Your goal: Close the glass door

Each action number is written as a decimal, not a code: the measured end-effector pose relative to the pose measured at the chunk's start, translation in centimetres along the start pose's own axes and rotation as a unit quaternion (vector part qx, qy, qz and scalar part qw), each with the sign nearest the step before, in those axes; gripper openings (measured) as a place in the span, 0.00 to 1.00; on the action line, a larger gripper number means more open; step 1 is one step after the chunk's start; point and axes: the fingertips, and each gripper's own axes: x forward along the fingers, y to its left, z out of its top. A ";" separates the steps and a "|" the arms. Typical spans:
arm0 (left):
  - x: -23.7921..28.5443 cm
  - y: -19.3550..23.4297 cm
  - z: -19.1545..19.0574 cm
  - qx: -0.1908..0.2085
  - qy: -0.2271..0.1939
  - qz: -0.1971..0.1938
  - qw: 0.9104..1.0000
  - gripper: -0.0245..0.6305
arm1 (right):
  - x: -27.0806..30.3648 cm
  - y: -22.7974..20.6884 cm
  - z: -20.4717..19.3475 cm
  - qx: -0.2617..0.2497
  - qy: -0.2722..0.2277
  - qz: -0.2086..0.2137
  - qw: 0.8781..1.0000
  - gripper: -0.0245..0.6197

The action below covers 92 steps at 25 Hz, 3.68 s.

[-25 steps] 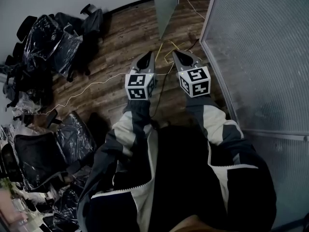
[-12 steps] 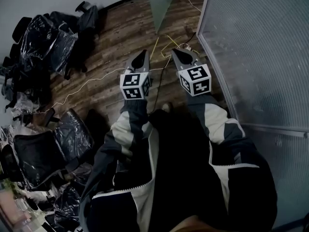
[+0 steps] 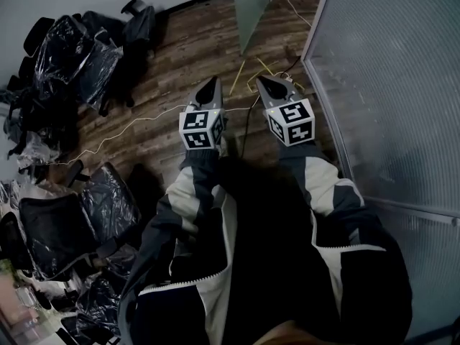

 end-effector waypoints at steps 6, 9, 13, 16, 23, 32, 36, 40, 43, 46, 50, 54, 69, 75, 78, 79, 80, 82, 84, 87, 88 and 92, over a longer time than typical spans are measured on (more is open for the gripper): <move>3.7 5.0 1.9 0.011 -0.011 -0.003 1.000 0.04 | 6.3 -1.7 2.0 0.002 0.000 -0.014 1.000 0.05; 5.1 9.3 2.7 0.017 -0.014 -0.005 1.000 0.04 | 11.2 -0.8 3.6 -0.003 0.000 -0.014 1.000 0.05; 7.4 16.0 2.5 0.009 -0.004 -0.007 1.000 0.04 | 18.0 0.9 5.5 -0.011 -0.001 -0.015 1.000 0.05; 8.9 20.6 3.3 0.012 -0.005 -0.011 1.000 0.04 | 22.6 1.5 7.2 -0.007 -0.006 -0.020 1.000 0.05; 12.0 28.6 3.2 0.001 -0.004 -0.004 1.000 0.04 | 30.6 1.2 8.6 -0.005 -0.002 -0.034 0.999 0.05; 19.2 33.8 3.5 0.000 0.008 -0.006 1.000 0.04 | 38.0 -3.1 8.7 0.010 0.006 -0.043 0.999 0.05; 23.7 35.8 3.8 -0.002 0.013 -0.003 1.000 0.04 | 42.4 -6.3 9.0 0.014 0.014 -0.045 0.999 0.05; 29.1 37.5 3.1 -0.007 0.023 0.005 1.000 0.04 | 47.3 -10.2 8.6 0.017 0.019 -0.035 0.999 0.05; 33.6 39.5 3.5 -0.008 0.029 0.015 0.999 0.04 | 51.5 -13.5 9.2 0.018 0.020 -0.028 0.999 0.05; 38.3 41.8 5.0 -0.006 0.030 0.022 0.999 0.04 | 55.7 -17.3 10.8 0.020 0.016 -0.028 0.999 0.05; 43.5 43.9 6.6 -0.004 0.026 0.027 0.999 0.04 | 60.3 -21.2 12.6 0.019 0.011 -0.023 0.999 0.05; 47.9 45.1 8.0 0.003 0.025 0.025 0.999 0.04 | 63.7 -24.3 13.8 0.023 0.007 -0.024 0.999 0.05; 62.5 59.2 9.5 -0.011 0.021 -0.015 1.000 0.04 | 81.0 -29.9 16.2 0.034 0.020 -0.077 0.996 0.05; 68.1 67.4 11.4 -0.003 0.015 -0.045 0.999 0.04 | 90.1 -30.3 18.9 0.035 0.016 -0.108 0.993 0.05; 70.5 70.5 12.3 -0.007 0.015 -0.059 0.998 0.04 | 93.5 -30.6 20.2 0.034 0.017 -0.122 0.992 0.05; 71.3 71.4 12.6 -0.008 0.014 -0.062 0.998 0.04 | 94.4 -30.9 20.6 0.033 0.018 -0.126 0.991 0.05; 71.9 72.1 12.9 -0.010 0.014 -0.064 0.998 0.04 | 95.1 -31.2 21.0 0.033 0.019 -0.130 0.991 0.05; 73.3 73.3 13.1 -0.015 0.016 -0.069 0.997 0.04 | 96.2 -32.1 21.5 0.033 0.021 -0.140 0.989 0.05; 74.9 74.2 12.9 -0.018 0.020 -0.074 0.997 0.04 | 97.3 -33.2 21.7 0.034 0.023 -0.149 0.988 0.05; 77.7 74.7 13.1 -0.020 0.020 -0.084 0.996 0.04 | 98.7 -35.4 21.9 0.036 0.022 -0.161 0.986 0.05; 78.8 74.6 13.4 -0.018 0.019 -0.088 0.996 0.04 | 99.2 -36.4 22.0 0.038 0.020 -0.165 0.985 0.05; 84.0 73.4 14.6 -0.008 0.014 -0.108 0.994 0.04 | 100.5 -40.9 22.8 0.042 0.010 -0.182 0.982 0.05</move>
